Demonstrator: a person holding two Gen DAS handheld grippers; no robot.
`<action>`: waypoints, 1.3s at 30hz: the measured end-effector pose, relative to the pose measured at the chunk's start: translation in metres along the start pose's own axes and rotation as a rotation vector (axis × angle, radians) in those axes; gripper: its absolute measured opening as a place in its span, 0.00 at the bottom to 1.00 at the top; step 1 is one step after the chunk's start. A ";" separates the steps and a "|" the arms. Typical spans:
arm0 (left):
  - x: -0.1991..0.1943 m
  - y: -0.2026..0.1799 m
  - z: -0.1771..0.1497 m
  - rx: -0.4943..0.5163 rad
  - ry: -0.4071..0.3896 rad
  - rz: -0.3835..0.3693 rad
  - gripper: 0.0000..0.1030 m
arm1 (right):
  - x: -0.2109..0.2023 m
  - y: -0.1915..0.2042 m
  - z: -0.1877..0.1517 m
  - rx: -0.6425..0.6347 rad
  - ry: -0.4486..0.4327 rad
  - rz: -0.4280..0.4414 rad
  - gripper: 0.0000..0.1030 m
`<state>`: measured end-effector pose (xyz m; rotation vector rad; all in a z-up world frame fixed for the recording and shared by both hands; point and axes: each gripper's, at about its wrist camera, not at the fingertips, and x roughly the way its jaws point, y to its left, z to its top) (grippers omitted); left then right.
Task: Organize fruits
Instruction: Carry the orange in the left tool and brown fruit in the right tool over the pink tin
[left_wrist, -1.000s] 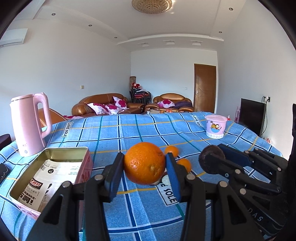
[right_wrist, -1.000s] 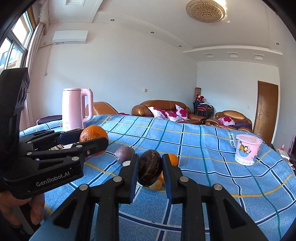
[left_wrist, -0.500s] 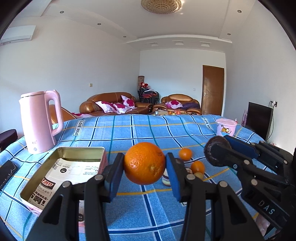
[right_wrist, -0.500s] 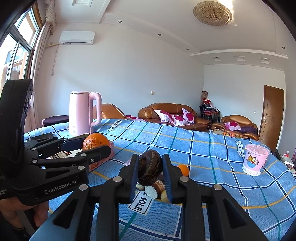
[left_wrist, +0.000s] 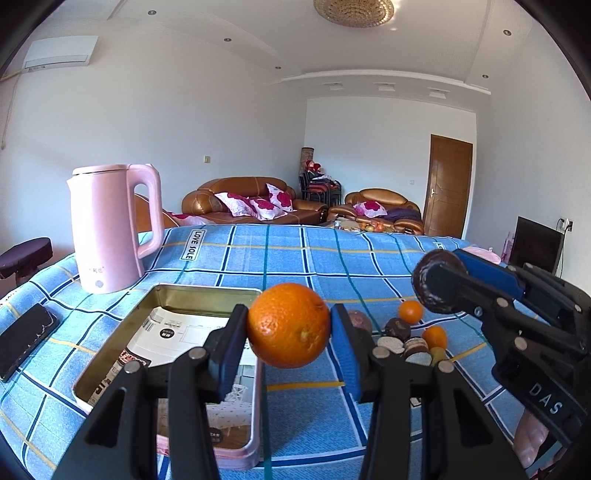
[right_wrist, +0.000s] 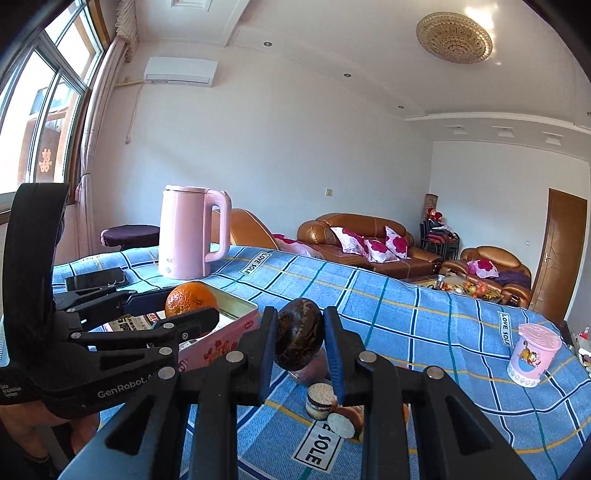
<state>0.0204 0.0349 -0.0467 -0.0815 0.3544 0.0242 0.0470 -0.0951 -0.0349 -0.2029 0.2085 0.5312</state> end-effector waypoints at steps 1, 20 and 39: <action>0.000 0.002 0.000 -0.002 0.003 0.003 0.46 | 0.002 0.003 0.001 -0.003 0.001 0.007 0.26; 0.012 0.057 0.002 -0.040 0.038 0.126 0.46 | 0.053 0.042 0.023 -0.031 0.036 0.127 0.26; 0.032 0.091 0.005 -0.006 0.096 0.194 0.46 | 0.098 0.071 0.023 -0.018 0.092 0.204 0.26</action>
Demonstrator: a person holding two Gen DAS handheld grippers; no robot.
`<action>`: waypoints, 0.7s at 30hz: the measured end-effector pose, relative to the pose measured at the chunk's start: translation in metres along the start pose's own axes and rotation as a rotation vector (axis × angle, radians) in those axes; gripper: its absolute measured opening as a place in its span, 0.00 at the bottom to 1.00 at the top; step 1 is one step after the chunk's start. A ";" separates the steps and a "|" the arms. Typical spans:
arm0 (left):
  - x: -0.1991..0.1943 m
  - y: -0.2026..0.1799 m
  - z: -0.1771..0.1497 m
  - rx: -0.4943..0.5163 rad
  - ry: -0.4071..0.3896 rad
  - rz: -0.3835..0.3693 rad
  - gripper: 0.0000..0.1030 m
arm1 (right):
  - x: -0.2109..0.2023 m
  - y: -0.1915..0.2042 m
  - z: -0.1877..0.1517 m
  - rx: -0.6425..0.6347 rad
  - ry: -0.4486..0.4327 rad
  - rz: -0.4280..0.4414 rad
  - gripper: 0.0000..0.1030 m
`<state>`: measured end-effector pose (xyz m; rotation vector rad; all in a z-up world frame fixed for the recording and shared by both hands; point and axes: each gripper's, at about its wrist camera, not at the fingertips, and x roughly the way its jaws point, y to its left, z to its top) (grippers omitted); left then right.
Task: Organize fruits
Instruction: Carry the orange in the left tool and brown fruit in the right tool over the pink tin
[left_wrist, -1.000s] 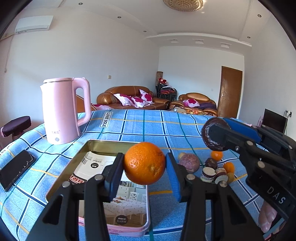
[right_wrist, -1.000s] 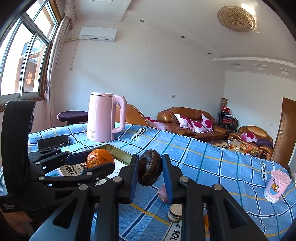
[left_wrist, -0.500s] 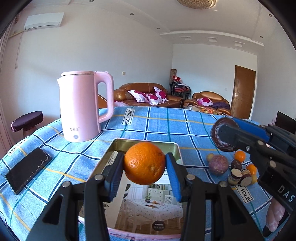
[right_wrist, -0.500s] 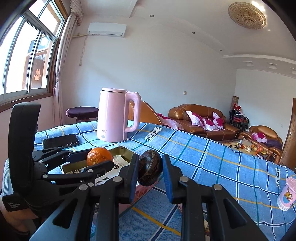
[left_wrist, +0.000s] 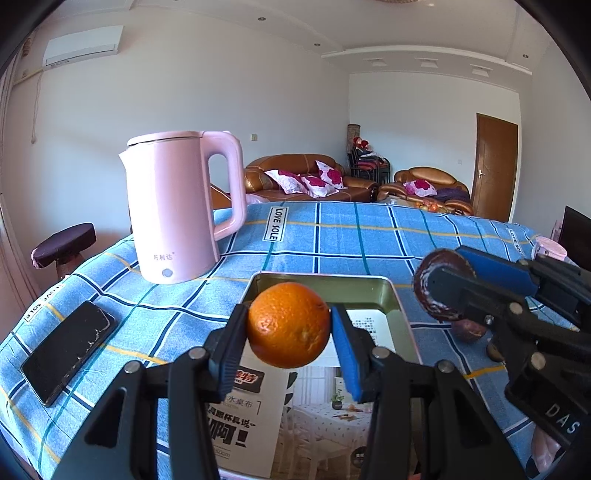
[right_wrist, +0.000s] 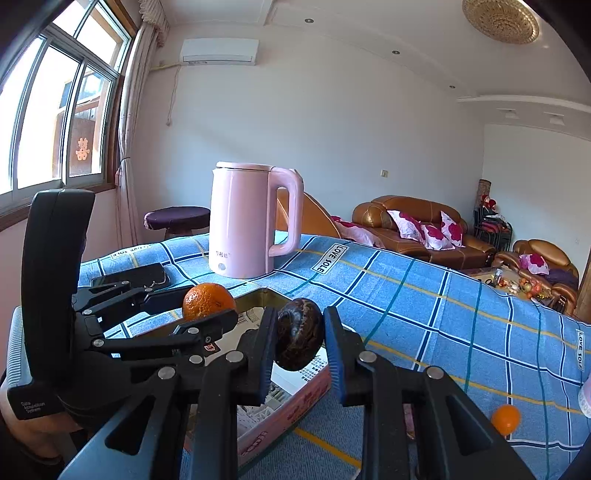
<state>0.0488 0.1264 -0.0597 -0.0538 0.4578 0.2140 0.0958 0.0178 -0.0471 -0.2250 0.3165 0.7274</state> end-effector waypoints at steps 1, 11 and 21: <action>0.001 0.001 0.000 0.001 0.003 0.002 0.46 | 0.002 0.001 0.000 0.000 0.003 0.002 0.26; 0.015 0.008 0.005 0.021 0.037 0.021 0.46 | 0.022 0.007 0.000 0.017 0.039 0.026 0.26; 0.025 0.010 0.006 0.043 0.074 0.038 0.46 | 0.043 0.009 -0.004 0.049 0.093 0.054 0.26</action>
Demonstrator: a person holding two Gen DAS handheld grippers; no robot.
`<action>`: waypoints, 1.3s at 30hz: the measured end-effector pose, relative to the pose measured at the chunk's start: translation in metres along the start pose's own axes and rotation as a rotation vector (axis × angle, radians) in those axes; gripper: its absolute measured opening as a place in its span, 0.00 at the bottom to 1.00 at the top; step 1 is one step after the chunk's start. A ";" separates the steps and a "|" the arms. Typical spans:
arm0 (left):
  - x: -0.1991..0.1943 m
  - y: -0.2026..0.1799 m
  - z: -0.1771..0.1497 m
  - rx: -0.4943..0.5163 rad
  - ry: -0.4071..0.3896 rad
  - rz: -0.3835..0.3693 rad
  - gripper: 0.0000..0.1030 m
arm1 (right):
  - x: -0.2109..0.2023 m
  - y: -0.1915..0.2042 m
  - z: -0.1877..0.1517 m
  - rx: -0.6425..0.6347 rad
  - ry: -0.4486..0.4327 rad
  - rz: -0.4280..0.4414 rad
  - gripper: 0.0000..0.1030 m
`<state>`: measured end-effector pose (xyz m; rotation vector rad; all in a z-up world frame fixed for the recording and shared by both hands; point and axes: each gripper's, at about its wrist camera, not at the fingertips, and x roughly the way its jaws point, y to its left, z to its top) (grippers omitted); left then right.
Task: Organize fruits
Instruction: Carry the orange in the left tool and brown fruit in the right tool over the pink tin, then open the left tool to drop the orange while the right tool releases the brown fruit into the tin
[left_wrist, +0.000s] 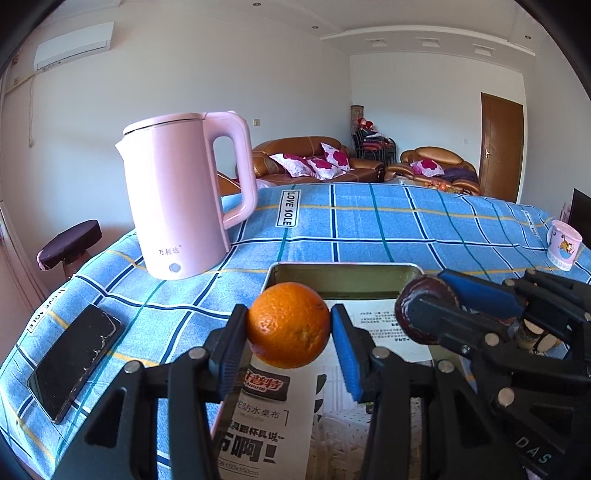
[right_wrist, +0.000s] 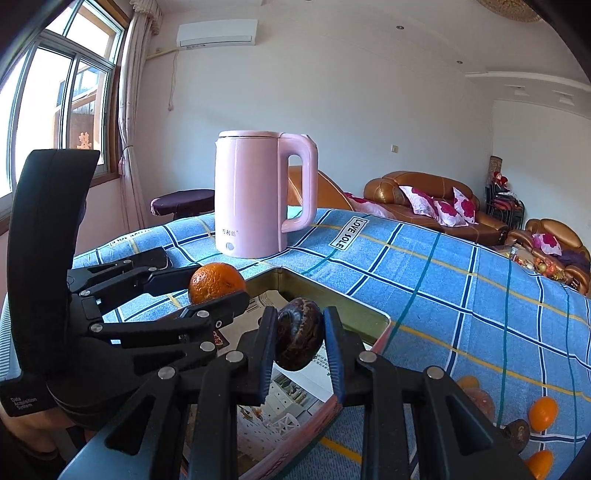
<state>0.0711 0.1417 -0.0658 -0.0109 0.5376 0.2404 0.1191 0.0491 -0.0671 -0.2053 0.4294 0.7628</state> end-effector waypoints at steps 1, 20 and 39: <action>0.001 0.000 0.000 0.001 0.005 0.000 0.46 | 0.001 0.000 0.000 0.003 0.006 0.003 0.26; 0.018 0.000 0.000 0.021 0.095 0.004 0.47 | 0.026 -0.010 0.000 0.060 0.113 0.030 0.27; -0.040 -0.037 -0.006 -0.017 -0.086 -0.072 0.87 | -0.049 -0.042 -0.017 0.098 -0.014 -0.108 0.59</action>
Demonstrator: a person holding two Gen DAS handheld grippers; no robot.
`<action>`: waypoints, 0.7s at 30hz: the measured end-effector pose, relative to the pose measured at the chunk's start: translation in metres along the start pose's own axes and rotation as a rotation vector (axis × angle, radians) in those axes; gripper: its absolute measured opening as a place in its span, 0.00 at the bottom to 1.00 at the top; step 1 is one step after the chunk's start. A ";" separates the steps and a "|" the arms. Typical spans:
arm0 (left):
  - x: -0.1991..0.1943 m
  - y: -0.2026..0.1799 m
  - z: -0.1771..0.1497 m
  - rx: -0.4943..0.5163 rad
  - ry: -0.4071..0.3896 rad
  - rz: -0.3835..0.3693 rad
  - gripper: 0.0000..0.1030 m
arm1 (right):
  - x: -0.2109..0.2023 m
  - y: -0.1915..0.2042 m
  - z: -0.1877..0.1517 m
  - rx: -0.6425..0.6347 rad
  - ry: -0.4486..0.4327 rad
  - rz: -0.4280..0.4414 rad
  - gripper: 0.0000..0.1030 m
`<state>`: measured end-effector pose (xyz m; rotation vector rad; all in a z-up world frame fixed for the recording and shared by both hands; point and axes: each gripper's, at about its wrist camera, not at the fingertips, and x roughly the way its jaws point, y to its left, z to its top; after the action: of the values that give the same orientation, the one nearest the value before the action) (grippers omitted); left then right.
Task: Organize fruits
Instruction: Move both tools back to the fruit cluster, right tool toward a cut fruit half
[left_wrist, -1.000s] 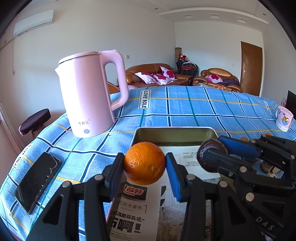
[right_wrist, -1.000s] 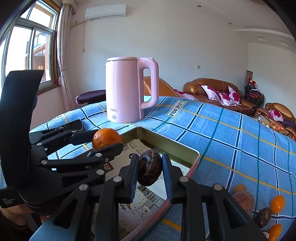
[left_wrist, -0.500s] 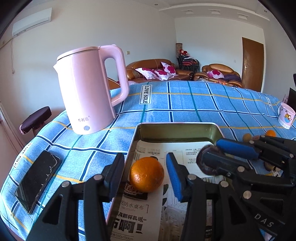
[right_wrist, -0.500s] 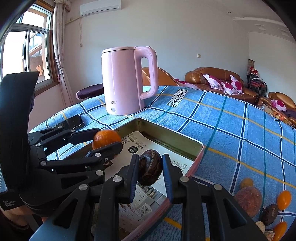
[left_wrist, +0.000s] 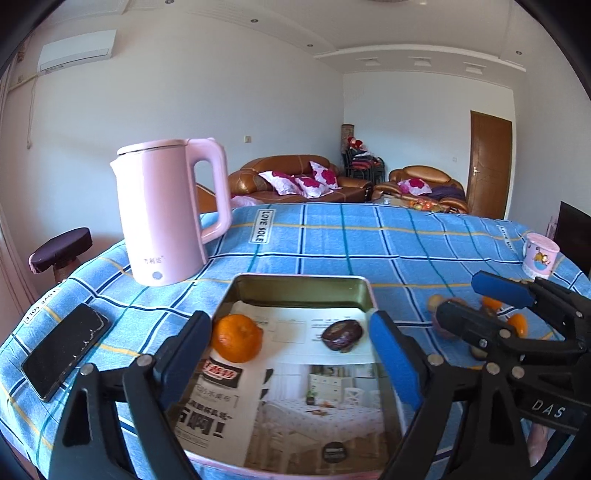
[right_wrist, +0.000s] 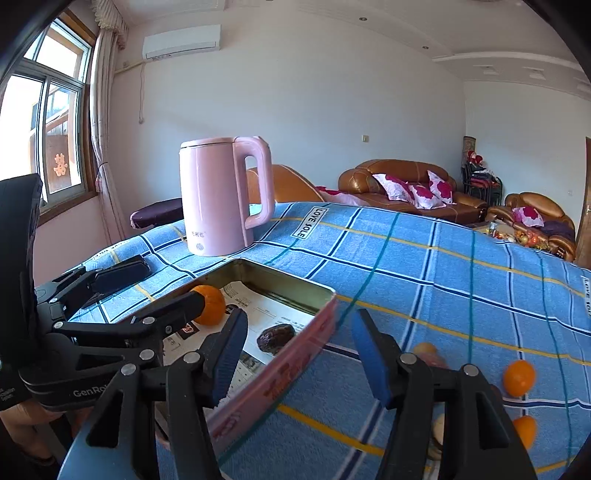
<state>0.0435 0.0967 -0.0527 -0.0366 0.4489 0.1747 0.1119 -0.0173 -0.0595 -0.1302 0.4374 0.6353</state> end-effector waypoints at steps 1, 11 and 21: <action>-0.002 -0.008 0.000 0.011 0.000 -0.018 0.87 | -0.009 -0.007 -0.003 0.003 -0.003 -0.019 0.59; 0.009 -0.075 -0.004 0.096 0.045 -0.111 0.87 | -0.056 -0.091 -0.036 0.047 0.078 -0.199 0.59; 0.019 -0.091 0.000 0.110 0.072 -0.136 0.87 | -0.027 -0.097 -0.045 0.020 0.247 -0.112 0.46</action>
<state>0.0767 0.0099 -0.0612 0.0349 0.5259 0.0144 0.1346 -0.1207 -0.0897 -0.2143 0.6699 0.5063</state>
